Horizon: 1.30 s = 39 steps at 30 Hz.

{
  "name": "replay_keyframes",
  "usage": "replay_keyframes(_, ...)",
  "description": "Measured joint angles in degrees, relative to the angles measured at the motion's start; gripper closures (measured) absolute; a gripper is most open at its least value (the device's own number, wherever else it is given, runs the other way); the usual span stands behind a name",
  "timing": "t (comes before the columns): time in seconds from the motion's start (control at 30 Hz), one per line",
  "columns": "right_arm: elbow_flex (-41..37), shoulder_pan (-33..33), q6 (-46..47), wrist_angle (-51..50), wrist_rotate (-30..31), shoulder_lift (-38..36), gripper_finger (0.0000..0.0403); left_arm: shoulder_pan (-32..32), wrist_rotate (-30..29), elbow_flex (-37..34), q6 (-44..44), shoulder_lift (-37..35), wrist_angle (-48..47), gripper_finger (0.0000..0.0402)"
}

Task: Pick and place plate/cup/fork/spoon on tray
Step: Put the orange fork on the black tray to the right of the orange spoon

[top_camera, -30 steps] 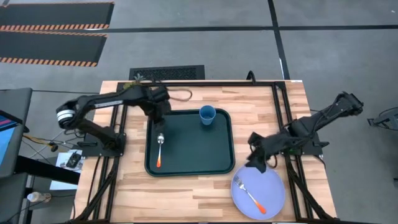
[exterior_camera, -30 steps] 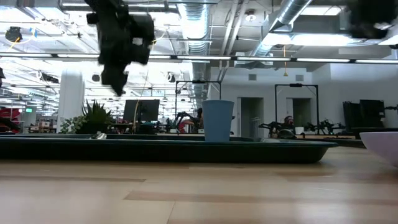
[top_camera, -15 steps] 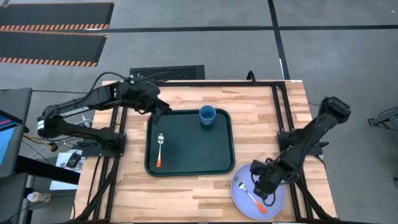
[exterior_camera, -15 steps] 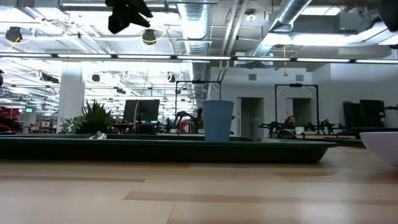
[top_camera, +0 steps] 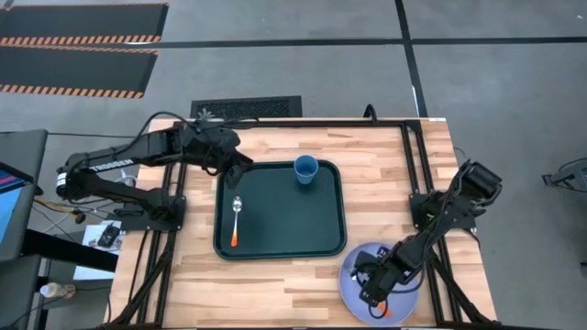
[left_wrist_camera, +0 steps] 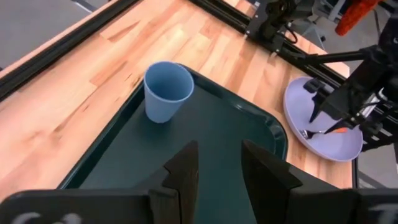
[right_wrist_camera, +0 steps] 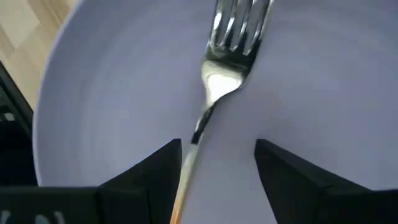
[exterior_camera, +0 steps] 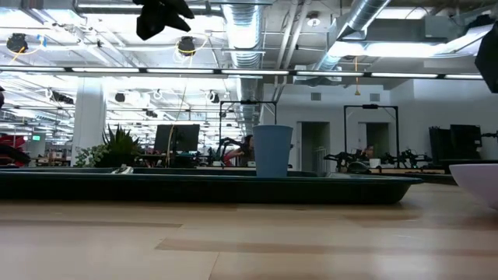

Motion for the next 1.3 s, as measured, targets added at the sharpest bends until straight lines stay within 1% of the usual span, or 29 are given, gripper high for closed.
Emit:
replay_keyframes(0.2, -0.14, -0.12, -0.67, -0.09, 0.07, 0.71, 0.0174, -1.77, -2.49, 0.0, -0.52, 0.08, 0.07, 0.0296)
replay_keyframes(0.37, -0.13, -0.12, -1.13, -2.36, 0.2, 0.86, 0.0197, -1.93, -3.2, 0.0, -0.68, 0.08, 0.65, 0.0296)
replay_keyframes(0.47, -0.12, -0.96, -3.82, -4.53, 0.24, 0.71, 0.0213, -1.93, -4.25, 0.0, -0.81, 0.08, 1.27, 0.0296)
replay_keyframes(0.63, -0.4, -3.97, -8.72, -15.71, -0.1, -2.09, 0.0239, -1.91, -5.47, 0.0, -0.61, 0.08, 1.91, 0.0296)
replay_keyframes(0.73, -0.79, -5.69, -10.36, -22.11, 1.94, -4.52, 0.0251, -1.91, -5.44, 0.0, -0.61, 0.08, 1.95, 0.0296)
replay_keyframes(0.87, -0.59, -7.31, -10.29, -24.32, 4.91, -9.18, 0.0257, -1.91, -5.44, 0.0, -0.91, 0.08, 1.93, 0.0296)
replay_keyframes(1.0, -0.56, -7.58, -5.95, -24.63, 6.35, -12.68, 0.0255, -2.0, -5.44, 0.0, -1.36, 0.08, 1.91, 0.0296)
replay_keyframes(1.13, -0.5, -7.59, -1.16, -27.83, 6.36, -12.92, 0.0244, -2.06, -5.43, 0.0, -1.88, 0.08, 1.91, 0.0296)
replay_keyframes(1.2, -0.5, -8.24, 0.49, -28.96, 6.26, -12.14, 0.0227, -2.06, -5.42, 0.0, -1.93, 0.08, 1.91, 0.0296)
replay_keyframes(1.3, -0.46, -10.19, 1.33, -29.31, 3.97, -10.01, 0.0187, -2.06, -5.44, 0.0, -2.01, 0.08, 1.91, 0.0296)
